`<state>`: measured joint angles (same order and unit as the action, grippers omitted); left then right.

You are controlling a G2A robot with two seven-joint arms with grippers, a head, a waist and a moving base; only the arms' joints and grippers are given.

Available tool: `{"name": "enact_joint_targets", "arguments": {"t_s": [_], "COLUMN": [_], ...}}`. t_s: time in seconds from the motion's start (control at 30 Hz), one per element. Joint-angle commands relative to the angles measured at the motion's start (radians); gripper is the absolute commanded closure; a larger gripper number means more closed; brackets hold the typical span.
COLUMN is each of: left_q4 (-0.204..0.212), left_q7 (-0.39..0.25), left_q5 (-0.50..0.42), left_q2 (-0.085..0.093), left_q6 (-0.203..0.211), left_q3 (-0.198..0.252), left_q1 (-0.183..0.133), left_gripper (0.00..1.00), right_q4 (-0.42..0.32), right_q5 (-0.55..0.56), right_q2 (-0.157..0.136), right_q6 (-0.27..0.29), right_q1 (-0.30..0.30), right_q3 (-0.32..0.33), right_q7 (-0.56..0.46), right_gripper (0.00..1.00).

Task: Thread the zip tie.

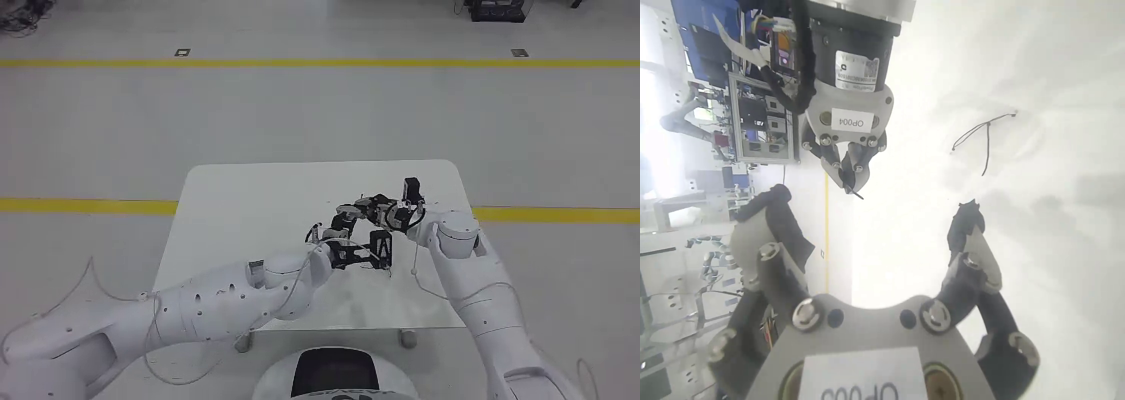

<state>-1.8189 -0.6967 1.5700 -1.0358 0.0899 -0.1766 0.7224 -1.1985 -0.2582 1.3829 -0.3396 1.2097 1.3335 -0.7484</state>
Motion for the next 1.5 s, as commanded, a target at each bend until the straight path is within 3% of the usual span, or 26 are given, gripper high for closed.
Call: {"name": "enact_joint_targets", "arguments": {"t_s": [0.0,0.03,0.2,0.4,0.83,1.0,1.2,1.47], "left_q4": [0.004,0.009,0.025,0.041,0.053,0.052,0.053,0.059], "left_q7": [0.002,-0.001,-0.01,-0.012,-0.024,-0.024,-0.031,-0.037], "left_q5": [0.0,0.0,0.0,0.0,0.0,0.0,0.0,0.0], "left_q2": [0.0,0.0,-0.004,-0.011,-0.022,-0.024,-0.026,-0.03], "left_q6": [-0.016,-0.032,-0.037,-0.015,-0.013,-0.005,0.007,0.009], "left_q3": [0.004,0.006,0.007,0.007,0.007,0.007,0.007,0.007], "left_q1": [-0.005,-0.007,-0.007,-0.002,-0.011,-0.013,-0.014,-0.015], "left_gripper": [0.22,0.5,0.68,0.99,0.99,0.76,0.71,0.75], "right_q4": [0.009,0.015,0.026,0.026,0.051,0.045,0.037,0.029], "right_q5": [-0.019,-0.028,-0.052,-0.069,-0.104,-0.118,-0.135,-0.157], "right_q2": [0.001,0.001,-0.002,-0.007,-0.02,-0.028,-0.036,-0.046], "right_q6": [0.0,0.0,0.0,0.0,0.0,0.0,0.0,0.0], "right_q1": [-0.004,-0.006,-0.016,-0.019,-0.045,-0.041,-0.037,-0.04], "right_q3": [-0.006,-0.009,-0.022,-0.042,-0.083,-0.083,-0.089,-0.106], "right_q7": [0.011,0.018,0.03,0.034,0.04,0.047,0.057,0.026], "right_gripper": [1.0,1.0,1.0,1.0,1.0,1.0,1.0,1.0]}}
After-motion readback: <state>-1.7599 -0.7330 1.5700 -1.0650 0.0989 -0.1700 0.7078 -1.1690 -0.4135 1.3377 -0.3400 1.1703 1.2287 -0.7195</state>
